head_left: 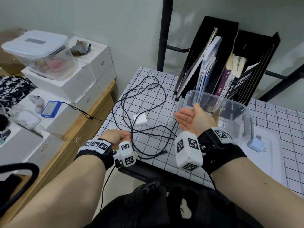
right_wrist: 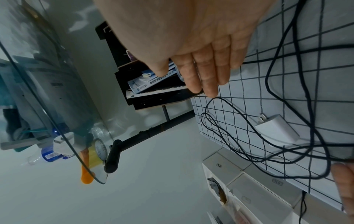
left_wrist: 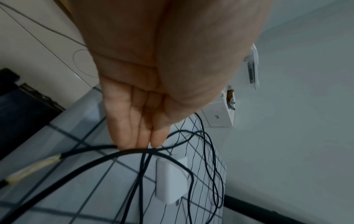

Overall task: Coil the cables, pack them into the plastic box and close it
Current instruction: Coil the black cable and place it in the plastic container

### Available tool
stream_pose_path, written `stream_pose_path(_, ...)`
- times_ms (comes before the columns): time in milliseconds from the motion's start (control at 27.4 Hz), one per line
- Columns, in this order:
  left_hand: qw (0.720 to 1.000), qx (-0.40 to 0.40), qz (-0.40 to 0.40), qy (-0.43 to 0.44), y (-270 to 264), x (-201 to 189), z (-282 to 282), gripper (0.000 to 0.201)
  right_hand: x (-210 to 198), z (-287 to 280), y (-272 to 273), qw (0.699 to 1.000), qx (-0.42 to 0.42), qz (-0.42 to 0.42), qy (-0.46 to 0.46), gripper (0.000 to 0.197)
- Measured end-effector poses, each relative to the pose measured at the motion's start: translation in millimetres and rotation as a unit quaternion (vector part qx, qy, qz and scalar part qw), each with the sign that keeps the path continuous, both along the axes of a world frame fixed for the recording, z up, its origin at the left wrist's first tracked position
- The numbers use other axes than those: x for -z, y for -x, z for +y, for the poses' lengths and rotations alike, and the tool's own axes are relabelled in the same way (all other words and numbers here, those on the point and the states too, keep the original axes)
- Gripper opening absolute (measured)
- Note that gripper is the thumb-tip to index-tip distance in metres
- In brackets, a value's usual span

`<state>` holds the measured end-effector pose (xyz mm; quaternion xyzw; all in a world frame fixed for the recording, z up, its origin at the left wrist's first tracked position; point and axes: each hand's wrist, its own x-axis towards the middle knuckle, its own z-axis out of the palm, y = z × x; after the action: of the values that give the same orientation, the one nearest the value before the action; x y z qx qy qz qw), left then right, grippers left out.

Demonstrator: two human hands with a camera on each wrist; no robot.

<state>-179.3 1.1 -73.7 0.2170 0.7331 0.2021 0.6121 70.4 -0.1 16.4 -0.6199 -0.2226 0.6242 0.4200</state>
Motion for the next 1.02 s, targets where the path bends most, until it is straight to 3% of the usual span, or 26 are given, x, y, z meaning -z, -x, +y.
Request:
stream_pose_path(255,0.997,0.07,-0.017,-0.029,-19,-4,0,0.033,3,0,1,1.0,0.014,-0.008,0.002,0.053)
stream_pose_path(328,0.997,0.064,0.029,-0.044,-21,-3,-1,0.036,4,-1,0,1.0,0.02,-0.011,0.001,0.053)
stream_pose_path(474,0.983,0.146,0.103,-0.05,-26,0,1,0.043,3,0,0,1.0,0.023,-0.005,0.004,0.054)
stream_pose_path(657,0.938,0.279,0.192,-0.067,-31,-2,7,0.036,1,1,0,1.0,0.027,0.0,0.005,0.053)
stream_pose_path(766,0.881,0.383,0.274,-0.054,-36,-5,11,0.05,0,2,-1,1.0,0.025,0.001,0.004,0.054)
stream_pose_path(876,0.837,0.448,0.31,-0.056,-37,-6,16,0.049,-1,4,-4,1.0,0.022,-0.005,0.003,0.054)
stream_pose_path(949,0.83,0.458,0.315,-0.051,-36,-4,20,0.047,-2,4,-5,1.0,0.023,-0.007,0.001,0.054)
stream_pose_path(1022,0.84,0.439,0.314,-0.046,-36,-1,23,0.044,-3,5,-5,1.0,0.023,-0.008,0.001,0.054)
